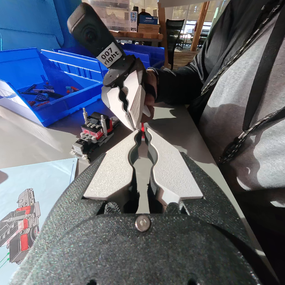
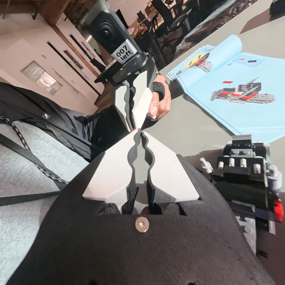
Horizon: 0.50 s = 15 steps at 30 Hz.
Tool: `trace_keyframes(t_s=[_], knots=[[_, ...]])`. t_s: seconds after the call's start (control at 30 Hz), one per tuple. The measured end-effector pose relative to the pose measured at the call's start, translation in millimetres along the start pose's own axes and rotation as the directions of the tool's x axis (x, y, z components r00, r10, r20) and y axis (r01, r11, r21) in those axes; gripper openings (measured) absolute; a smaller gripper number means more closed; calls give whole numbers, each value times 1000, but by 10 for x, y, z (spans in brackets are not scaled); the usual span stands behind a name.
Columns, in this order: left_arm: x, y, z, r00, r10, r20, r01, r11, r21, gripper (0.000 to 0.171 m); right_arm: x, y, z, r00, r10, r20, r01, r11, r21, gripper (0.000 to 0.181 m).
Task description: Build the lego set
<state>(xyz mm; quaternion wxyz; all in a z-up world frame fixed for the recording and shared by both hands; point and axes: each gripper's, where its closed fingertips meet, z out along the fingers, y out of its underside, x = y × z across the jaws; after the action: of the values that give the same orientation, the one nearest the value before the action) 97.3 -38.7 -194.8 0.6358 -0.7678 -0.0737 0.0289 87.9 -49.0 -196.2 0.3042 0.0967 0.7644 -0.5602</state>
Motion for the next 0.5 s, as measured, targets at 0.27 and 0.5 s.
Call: trace_keyframes(t_s=[0.27, 0.5], knots=[[-347, 105, 12, 987, -84, 138, 93, 993, -66, 4, 95, -231, -321, 960, -179, -218, 192, 981, 42, 14], [-774, 406, 133, 951, -107, 290, 188, 945, -267, 4, 562, -316, -801, 743, -394, -542, 392, 911, -126, 41]])
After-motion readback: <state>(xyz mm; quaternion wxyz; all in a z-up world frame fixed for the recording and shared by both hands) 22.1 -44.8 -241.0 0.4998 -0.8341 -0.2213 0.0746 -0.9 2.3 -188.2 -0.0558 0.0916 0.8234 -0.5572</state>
